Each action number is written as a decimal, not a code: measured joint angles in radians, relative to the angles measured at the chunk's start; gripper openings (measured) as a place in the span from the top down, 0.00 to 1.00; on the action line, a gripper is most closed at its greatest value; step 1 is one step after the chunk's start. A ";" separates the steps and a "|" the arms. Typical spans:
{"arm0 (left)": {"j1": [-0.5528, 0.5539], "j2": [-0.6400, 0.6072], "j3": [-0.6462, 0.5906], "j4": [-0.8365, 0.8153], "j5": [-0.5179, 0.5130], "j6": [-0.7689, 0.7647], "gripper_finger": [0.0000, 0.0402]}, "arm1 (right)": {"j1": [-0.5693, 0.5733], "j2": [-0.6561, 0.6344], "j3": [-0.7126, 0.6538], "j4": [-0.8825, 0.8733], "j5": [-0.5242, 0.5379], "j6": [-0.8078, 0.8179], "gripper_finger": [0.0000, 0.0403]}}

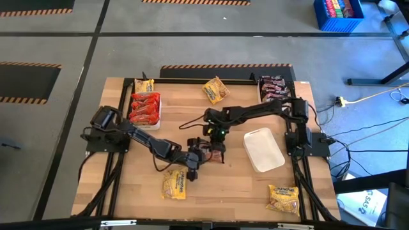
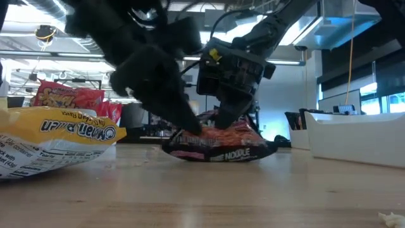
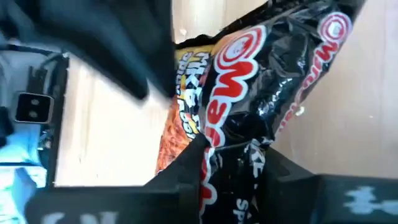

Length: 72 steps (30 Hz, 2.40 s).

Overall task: Sort Maruchan noodles
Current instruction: Put the black noodle into the top right white bin

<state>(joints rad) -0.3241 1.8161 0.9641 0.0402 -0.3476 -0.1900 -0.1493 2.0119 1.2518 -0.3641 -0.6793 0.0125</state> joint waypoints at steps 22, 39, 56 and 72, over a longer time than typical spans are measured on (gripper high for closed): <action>-0.115 -0.142 0.002 -0.214 -0.145 -0.066 0.64 | -0.033 -0.644 -0.163 -0.448 0.401 -0.100 0.96; -0.112 -0.142 0.002 -0.203 -0.149 -0.066 0.64 | -0.314 -1.065 -0.257 -0.740 0.914 -0.261 0.96; -0.106 -0.142 0.002 -0.203 -0.152 -0.063 0.64 | -0.594 -1.059 -0.472 -0.570 0.922 -0.677 0.96; -0.099 -0.142 0.002 -0.203 -0.153 -0.063 0.64 | -0.619 -1.059 -0.567 -0.406 0.931 -0.769 0.95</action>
<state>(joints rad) -0.4229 1.6745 0.9661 -0.1631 -0.5011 -0.2535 -0.7681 0.9531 0.6846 -0.7702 0.2513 -0.7569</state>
